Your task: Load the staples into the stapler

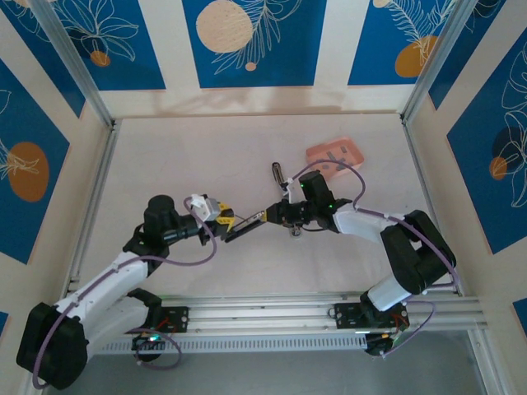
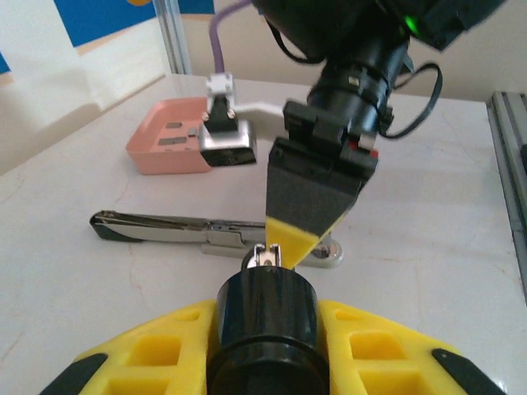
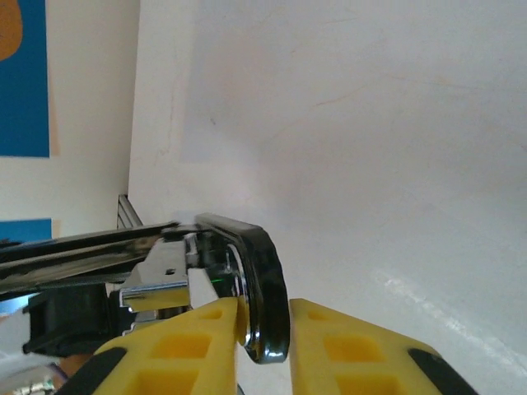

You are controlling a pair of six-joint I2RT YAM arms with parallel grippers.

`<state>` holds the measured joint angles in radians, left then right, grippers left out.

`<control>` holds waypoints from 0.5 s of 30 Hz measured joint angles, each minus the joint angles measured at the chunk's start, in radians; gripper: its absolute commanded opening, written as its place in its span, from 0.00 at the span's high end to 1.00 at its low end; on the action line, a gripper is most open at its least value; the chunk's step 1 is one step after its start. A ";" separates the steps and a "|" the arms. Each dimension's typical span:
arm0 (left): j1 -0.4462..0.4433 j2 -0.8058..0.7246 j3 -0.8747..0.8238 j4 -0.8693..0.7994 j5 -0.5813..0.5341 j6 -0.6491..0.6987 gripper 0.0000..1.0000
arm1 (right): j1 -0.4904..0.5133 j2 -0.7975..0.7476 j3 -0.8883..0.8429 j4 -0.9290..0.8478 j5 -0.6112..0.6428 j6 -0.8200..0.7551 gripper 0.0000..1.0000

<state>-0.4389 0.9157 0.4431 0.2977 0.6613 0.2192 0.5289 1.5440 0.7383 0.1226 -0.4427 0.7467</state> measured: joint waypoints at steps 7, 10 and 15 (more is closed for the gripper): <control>0.000 -0.029 0.107 -0.042 0.005 -0.058 1.00 | -0.016 0.022 -0.051 0.040 0.063 0.021 0.60; 0.000 -0.039 0.141 -0.040 0.017 -0.070 1.00 | -0.016 0.022 -0.062 0.043 0.087 0.018 0.56; 0.000 -0.044 0.155 -0.029 0.019 -0.083 1.00 | 0.003 -0.025 -0.066 0.040 0.125 -0.030 0.51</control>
<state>-0.4389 0.8715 0.5983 0.2691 0.6800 0.1364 0.5323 1.5188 0.6720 0.1627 -0.3180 0.7170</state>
